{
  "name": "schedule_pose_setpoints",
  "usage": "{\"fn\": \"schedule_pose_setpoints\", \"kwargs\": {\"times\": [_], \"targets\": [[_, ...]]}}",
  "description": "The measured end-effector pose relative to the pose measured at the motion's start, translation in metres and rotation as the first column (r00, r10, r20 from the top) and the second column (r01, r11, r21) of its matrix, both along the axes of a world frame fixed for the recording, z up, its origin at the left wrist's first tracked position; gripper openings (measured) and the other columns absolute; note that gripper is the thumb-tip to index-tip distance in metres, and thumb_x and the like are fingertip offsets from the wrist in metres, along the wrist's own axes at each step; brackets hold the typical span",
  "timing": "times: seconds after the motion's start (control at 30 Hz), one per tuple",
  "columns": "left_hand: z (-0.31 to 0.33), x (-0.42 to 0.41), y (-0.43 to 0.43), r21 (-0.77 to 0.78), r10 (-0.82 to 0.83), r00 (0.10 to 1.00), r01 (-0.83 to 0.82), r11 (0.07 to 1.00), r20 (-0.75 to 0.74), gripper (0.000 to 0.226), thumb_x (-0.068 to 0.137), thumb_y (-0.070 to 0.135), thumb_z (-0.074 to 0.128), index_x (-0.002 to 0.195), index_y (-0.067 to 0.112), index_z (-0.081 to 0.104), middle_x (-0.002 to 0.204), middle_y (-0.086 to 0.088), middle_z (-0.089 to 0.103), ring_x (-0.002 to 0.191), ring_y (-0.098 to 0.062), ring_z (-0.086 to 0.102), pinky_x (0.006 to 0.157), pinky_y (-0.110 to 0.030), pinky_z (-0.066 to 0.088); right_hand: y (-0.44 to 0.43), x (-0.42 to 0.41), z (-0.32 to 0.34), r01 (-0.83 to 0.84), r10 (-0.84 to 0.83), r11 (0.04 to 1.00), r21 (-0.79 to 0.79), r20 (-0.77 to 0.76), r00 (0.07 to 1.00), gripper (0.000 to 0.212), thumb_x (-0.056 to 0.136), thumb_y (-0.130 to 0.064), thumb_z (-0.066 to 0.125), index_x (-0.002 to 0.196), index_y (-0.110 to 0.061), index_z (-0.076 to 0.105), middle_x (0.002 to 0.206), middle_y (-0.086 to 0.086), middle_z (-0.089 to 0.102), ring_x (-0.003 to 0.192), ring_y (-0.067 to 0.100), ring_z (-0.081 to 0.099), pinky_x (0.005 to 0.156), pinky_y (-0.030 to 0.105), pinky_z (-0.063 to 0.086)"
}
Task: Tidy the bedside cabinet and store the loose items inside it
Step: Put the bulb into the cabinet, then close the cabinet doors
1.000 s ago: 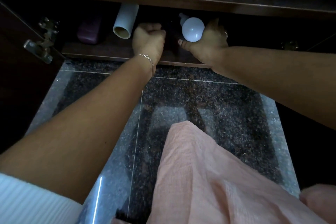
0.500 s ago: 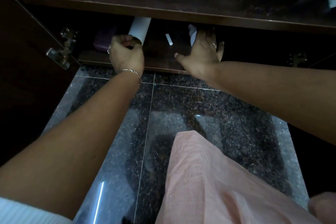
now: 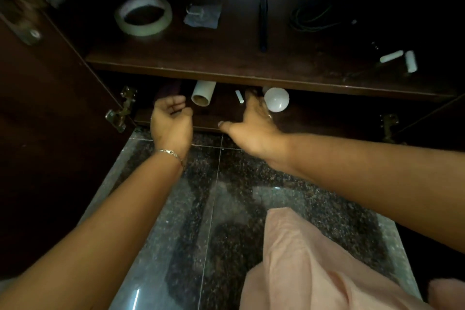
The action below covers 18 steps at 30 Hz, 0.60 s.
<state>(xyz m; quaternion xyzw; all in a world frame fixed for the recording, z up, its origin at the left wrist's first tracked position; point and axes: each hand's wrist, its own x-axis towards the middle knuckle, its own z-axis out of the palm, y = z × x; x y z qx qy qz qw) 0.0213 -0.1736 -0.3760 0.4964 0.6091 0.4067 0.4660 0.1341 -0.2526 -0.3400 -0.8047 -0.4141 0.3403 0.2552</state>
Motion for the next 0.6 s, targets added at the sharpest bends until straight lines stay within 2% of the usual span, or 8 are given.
{"fn": "schedule_pose_setpoints", "kwargs": {"times": [0.07, 0.17, 0.23, 0.33, 0.4, 0.47, 0.53, 0.6], "targets": [[0.011, -0.008, -0.01, -0.024, -0.02, 0.999, 0.021, 0.999, 0.03, 0.028, 0.087, 0.004, 0.058, 0.114, 0.012, 0.059, 0.112, -0.002, 0.062, 0.096, -0.006, 0.058, 0.075, -0.011, 0.046, -0.001, -0.011, 0.019, -0.003, 0.002, 1.0, -0.008, -0.099, 0.995, 0.086, 0.088, -0.039, 0.061, 0.153, -0.018, 0.008, 0.16, -0.002, 0.008, 0.148, 0.016, 0.005, 0.12, 0.033, 0.014], [0.033, -0.026, -0.022, -0.04, -0.088, 0.994, 0.091, 0.995, 0.069, 0.028, 0.089, 0.003, 0.057, 0.115, 0.012, 0.057, 0.115, -0.004, 0.061, 0.104, -0.012, 0.059, 0.08, -0.016, 0.048, -0.004, -0.032, 0.051, -0.011, 0.006, 1.0, -0.02, -0.23, 0.973, 0.082, 0.085, -0.04, 0.063, 0.15, -0.018, 0.02, 0.154, 0.002, 0.028, 0.142, 0.02, 0.026, 0.114, 0.033, 0.028], [0.048, -0.04, -0.023, -0.055, -0.151, 0.983, 0.157, 0.986, 0.101, 0.03, 0.089, -0.002, 0.055, 0.117, 0.009, 0.055, 0.117, -0.008, 0.06, 0.108, -0.017, 0.059, 0.08, -0.019, 0.049, -0.006, -0.049, 0.073, -0.045, 0.041, 0.999, -0.007, -0.297, 0.954, 0.076, 0.084, -0.04, 0.063, 0.147, -0.021, 0.026, 0.149, 0.002, 0.035, 0.136, 0.021, 0.035, 0.106, 0.029, 0.034], [0.08, -0.062, -0.02, -0.071, -0.221, 0.967, 0.232, 0.97, 0.127, 0.033, 0.088, -0.006, 0.052, 0.119, 0.005, 0.052, 0.121, -0.015, 0.06, 0.108, -0.023, 0.06, 0.076, -0.02, 0.049, -0.004, -0.074, 0.106, -0.113, 0.118, 0.993, 0.036, -0.346, 0.931, 0.069, 0.087, -0.037, 0.061, 0.146, -0.023, 0.028, 0.144, 0.001, 0.039, 0.133, 0.02, 0.038, 0.096, 0.024, 0.033], [0.105, -0.079, -0.016, -0.065, -0.259, 0.956, 0.27, 0.961, 0.138, 0.03, 0.09, -0.003, 0.053, 0.12, 0.005, 0.051, 0.121, -0.017, 0.06, 0.105, -0.022, 0.062, 0.078, -0.021, 0.051, -0.001, -0.091, 0.127, -0.147, 0.157, 0.988, 0.057, -0.37, 0.916, 0.071, 0.087, -0.037, 0.06, 0.147, -0.024, 0.026, 0.143, 0.0, 0.04, 0.132, 0.018, 0.038, 0.097, 0.024, 0.033], [0.131, -0.099, -0.012, -0.03, -0.291, 0.947, 0.297, 0.954, 0.135, 0.029, 0.091, 0.0, 0.055, 0.119, 0.007, 0.05, 0.12, -0.013, 0.06, 0.099, -0.014, 0.063, 0.075, -0.017, 0.052, 0.003, -0.106, 0.146, -0.171, 0.195, 0.981, 0.095, -0.387, 0.901, 0.071, 0.086, -0.038, 0.06, 0.147, -0.025, 0.026, 0.144, -0.002, 0.039, 0.132, 0.016, 0.038, 0.1, 0.024, 0.034], [0.157, -0.122, -0.008, 0.036, -0.3, 0.95, 0.298, 0.954, 0.085, 0.028, 0.09, 0.0, 0.057, 0.114, 0.013, 0.05, 0.119, -0.01, 0.06, 0.097, -0.009, 0.062, 0.073, -0.014, 0.051, 0.006, -0.119, 0.161, -0.187, 0.227, 0.973, 0.137, -0.405, 0.886, 0.068, 0.087, -0.041, 0.06, 0.145, -0.027, 0.028, 0.146, -0.004, 0.038, 0.131, 0.015, 0.038, 0.096, 0.024, 0.033], [0.182, -0.147, -0.009, 0.144, -0.283, 0.955, 0.293, 0.945, -0.09, 0.03, 0.087, 0.003, 0.061, 0.111, 0.019, 0.052, 0.112, -0.002, 0.062, 0.1, -0.009, 0.06, 0.08, -0.018, 0.049, 0.01, -0.134, 0.173, -0.185, 0.249, 0.964, 0.191, -0.401, 0.882, 0.064, 0.089, -0.042, 0.059, 0.144, -0.029, 0.03, 0.145, -0.005, 0.038, 0.127, 0.012, 0.039, 0.09, 0.022, 0.032]]}}
